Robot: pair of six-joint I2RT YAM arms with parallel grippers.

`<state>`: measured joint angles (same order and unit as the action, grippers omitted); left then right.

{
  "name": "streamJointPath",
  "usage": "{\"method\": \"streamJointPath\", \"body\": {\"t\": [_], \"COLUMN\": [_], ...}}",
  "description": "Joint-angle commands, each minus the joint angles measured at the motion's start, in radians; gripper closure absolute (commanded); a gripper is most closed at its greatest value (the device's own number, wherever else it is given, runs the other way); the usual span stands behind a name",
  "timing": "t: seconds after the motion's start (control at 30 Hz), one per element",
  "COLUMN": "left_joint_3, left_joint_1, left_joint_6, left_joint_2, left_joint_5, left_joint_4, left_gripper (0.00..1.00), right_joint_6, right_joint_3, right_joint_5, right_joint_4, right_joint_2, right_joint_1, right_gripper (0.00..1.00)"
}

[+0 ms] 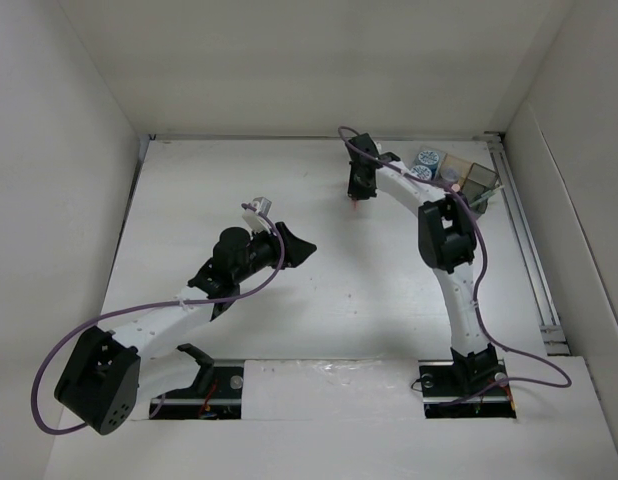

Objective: Sort the stationery into containers
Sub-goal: Pick up the stationery from the center of the board, then place the stationery in the storage box.

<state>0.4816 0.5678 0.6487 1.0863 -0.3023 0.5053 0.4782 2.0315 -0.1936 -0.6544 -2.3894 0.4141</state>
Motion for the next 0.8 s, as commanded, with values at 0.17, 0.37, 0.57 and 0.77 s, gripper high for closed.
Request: {"method": "streamJointPath", "body": {"t": [0.17,0.37,0.57,0.77], "left_joint_3": [0.009,0.009,0.009,0.009], "left_joint_1": [0.001,0.001,0.001,0.001], "left_joint_6": [0.002,0.002,-0.007,-0.007], "left_joint_2": [0.007,0.007,0.007,-0.002], "left_joint_5": [-0.008,-0.030,-0.078,-0.101], "left_joint_4": [0.045,0.045,0.064,0.073], "left_gripper": [0.50,0.50,0.46,0.37], "right_joint_6": [-0.003,0.060,0.206,0.397], "right_joint_3": [-0.109,-0.227,-0.454,-0.608], "right_joint_5": [0.032,0.083,0.149,-0.035], "right_joint_4": [0.028,0.124,0.323,0.369], "right_joint_2": [0.042,0.231,0.548,0.708], "right_joint_1": [0.031,0.011,-0.142,-0.426], "right_gripper": [1.00,1.00,1.00,1.00]}}
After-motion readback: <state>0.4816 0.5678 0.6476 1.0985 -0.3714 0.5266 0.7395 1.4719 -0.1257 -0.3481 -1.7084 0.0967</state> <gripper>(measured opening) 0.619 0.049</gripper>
